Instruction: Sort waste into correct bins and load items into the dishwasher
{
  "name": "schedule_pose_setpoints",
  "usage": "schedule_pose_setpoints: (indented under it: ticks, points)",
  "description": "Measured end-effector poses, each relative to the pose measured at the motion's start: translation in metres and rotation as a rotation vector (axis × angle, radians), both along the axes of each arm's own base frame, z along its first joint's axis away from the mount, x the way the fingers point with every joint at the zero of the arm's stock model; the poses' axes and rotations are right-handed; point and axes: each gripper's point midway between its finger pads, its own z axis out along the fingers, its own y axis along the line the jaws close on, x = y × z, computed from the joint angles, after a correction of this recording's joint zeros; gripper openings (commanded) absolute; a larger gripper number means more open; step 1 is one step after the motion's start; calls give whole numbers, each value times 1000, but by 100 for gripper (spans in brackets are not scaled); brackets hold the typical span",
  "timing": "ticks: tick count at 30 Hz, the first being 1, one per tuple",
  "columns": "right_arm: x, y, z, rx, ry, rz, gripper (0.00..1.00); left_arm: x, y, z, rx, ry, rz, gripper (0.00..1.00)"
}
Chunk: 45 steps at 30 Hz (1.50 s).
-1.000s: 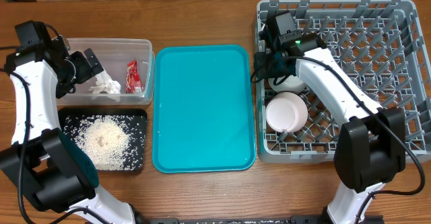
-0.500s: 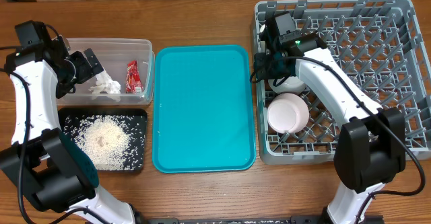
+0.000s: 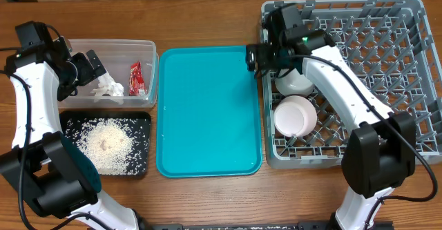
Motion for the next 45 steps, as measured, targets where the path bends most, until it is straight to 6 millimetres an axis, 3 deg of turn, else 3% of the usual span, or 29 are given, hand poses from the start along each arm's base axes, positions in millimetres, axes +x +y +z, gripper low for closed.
schedule_pose_setpoints:
  ticks: [29, 32, 36, 40, 41, 42, 45]
  points:
    - [8, -4, 8, -19, -44, -20, 100, 0, 0, 0, 0, 0, 0, 100]
    - [19, -2, 30, 5, -128, -26, 100, 0, 0, 0, 0, 0, 0, 100]
    - [26, 0, 88, 59, -288, -35, 99, 0, 0, 0, 0, 0, 0, 100]
    - [10, -10, 155, 93, -427, -53, 100, 0, 0, 0, 0, 0, 0, 100]
    - [7, -12, 163, 98, -443, -55, 100, 0, 0, 0, 0, 0, 0, 100]
    - [-2, -17, 189, 111, -498, -65, 99, 0, 0, 0, 0, 0, 0, 100]
    - [-19, -29, 228, 134, -581, -82, 100, 0, 0, 0, 0, 0, 0, 100]
